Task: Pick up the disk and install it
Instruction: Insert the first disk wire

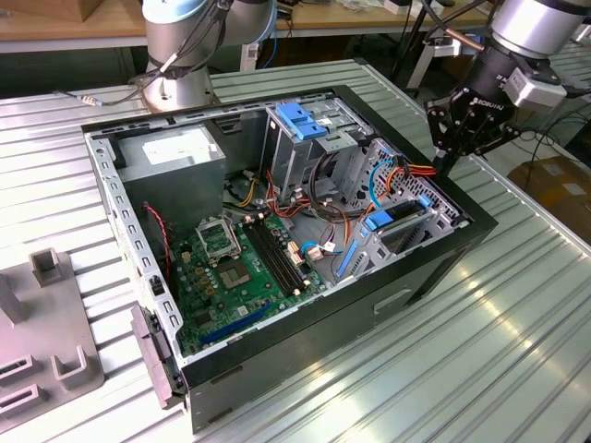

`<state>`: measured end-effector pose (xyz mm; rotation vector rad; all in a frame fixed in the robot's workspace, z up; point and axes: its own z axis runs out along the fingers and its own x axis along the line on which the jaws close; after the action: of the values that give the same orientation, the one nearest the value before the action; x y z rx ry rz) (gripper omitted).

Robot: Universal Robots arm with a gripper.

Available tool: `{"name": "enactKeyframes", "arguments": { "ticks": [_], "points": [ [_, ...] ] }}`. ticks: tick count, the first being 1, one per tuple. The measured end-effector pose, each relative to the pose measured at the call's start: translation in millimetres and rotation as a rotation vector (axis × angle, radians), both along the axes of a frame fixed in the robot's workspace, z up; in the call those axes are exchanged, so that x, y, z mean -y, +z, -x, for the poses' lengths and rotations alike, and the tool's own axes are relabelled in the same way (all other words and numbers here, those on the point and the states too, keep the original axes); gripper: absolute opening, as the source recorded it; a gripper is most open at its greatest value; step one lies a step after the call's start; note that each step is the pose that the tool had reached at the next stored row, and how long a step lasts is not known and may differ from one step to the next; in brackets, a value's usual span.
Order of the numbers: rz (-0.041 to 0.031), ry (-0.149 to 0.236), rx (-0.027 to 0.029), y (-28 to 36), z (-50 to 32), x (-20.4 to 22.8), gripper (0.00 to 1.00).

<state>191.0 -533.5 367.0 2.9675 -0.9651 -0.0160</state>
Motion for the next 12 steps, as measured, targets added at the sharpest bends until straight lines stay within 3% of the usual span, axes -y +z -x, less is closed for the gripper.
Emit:
{"name": "enactKeyframes", "arguments": {
  "ticks": [5, 12],
  "points": [
    [0.0001, 0.000, 0.0000, 8.4, 0.1, 0.0, 0.16],
    [0.0004, 0.000, 0.0000, 8.9, 2.4, -0.1, 0.16]
  ]
}}
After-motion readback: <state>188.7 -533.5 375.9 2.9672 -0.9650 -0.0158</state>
